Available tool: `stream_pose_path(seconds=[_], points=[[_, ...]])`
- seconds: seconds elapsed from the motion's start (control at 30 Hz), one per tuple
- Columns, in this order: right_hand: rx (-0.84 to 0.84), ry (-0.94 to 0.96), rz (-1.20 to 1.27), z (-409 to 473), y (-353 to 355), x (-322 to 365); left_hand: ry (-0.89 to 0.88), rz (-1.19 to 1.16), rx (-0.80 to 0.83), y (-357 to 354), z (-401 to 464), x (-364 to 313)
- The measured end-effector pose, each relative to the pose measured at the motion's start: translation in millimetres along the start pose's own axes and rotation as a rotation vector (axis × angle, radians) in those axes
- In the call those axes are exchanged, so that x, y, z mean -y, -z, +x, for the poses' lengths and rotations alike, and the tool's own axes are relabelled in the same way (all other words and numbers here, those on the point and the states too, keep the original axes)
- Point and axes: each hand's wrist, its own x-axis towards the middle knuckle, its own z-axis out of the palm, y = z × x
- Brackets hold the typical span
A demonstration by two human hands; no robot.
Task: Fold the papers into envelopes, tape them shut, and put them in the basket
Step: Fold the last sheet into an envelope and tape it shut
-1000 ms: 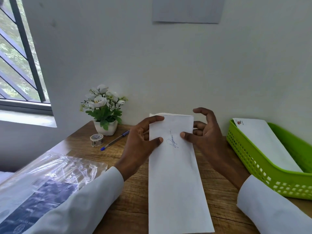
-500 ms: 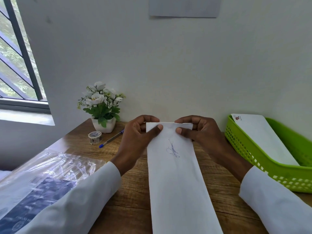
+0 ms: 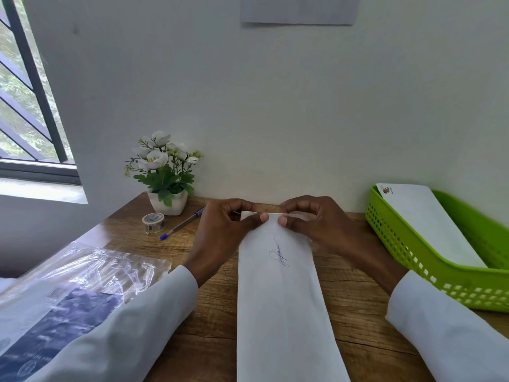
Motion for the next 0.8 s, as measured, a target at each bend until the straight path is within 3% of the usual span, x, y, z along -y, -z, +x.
stream_pose_path(seconds=[0.17, 0.6, 0.8], points=[[-0.005, 0.090, -0.057, -4.4, -16.6, 10.5, 0.004, -0.018, 0.016, -0.6, -1.1, -0.9], [-0.060, -0.038, 0.052, 3.3, 14.8, -6.5, 0.185, -0.157, -0.056, 15.3, 10.1, 0.7], [-0.291, 0.053, -0.122, -4.1, 8.5, 2.5, 0.152, -0.104, -0.209, 17.3, 14.2, 3.9]])
